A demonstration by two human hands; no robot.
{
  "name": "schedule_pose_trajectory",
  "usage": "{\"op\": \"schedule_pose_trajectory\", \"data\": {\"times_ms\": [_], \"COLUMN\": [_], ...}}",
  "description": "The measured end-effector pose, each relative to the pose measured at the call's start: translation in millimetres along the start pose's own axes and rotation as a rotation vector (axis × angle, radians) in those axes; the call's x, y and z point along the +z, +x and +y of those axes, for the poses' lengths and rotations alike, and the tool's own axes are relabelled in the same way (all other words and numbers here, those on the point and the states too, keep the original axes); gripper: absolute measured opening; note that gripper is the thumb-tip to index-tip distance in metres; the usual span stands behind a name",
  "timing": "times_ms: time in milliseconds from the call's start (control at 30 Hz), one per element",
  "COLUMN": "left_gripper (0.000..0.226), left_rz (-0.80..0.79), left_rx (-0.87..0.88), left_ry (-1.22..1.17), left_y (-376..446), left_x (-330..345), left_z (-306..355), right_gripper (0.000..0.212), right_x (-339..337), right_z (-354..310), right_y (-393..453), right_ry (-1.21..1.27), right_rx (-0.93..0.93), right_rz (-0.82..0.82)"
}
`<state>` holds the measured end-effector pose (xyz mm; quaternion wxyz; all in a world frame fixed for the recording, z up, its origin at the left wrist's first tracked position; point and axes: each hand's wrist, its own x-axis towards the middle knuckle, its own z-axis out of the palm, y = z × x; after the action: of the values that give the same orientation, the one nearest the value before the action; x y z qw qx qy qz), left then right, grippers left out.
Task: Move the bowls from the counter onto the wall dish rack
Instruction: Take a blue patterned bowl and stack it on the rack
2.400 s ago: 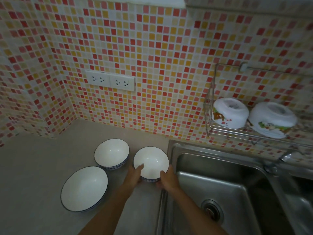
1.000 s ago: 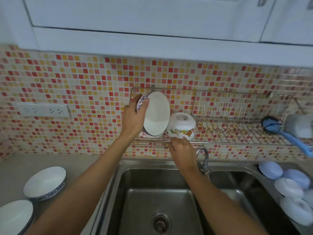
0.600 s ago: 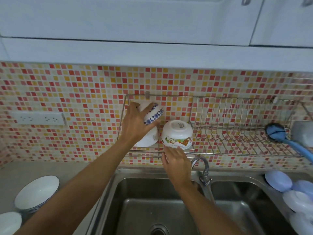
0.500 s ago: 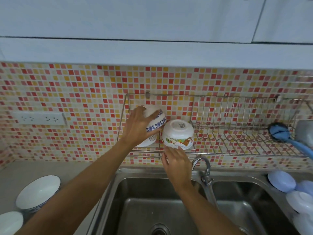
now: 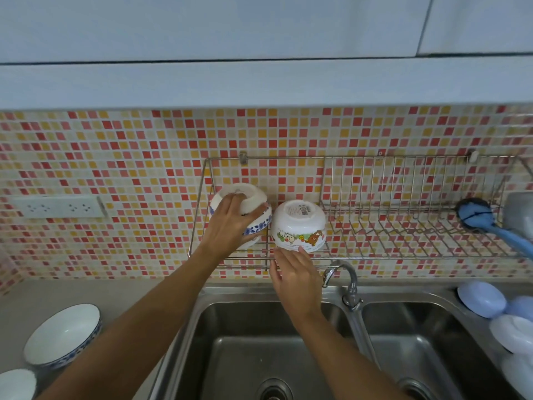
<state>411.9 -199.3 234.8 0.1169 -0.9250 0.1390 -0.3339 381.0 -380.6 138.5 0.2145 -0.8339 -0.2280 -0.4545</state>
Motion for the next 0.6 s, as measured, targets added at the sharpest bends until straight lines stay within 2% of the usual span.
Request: {"op": "schedule_pose_trajectory", "data": {"times_ms": [300,600], "left_gripper": [0.071,0.078], "left_rz": [-0.109,-0.152], "left_rx": [-0.082,-0.129], "left_ry": [-0.213,-0.251], "left_y": [-2.5,-3.6], "left_x": [2.7,9.7], "left_z": [0.9,0.3], "right_gripper": [0.024,0.023], "right_x": [3.1,3.1], "right_z": [-1.7,-3.9], "right_y": [-4.2,-3.9], "right_ry": [0.008,0.029], "right_rx": [0.032,0.061], "right_rz": [0.003,0.02]}}
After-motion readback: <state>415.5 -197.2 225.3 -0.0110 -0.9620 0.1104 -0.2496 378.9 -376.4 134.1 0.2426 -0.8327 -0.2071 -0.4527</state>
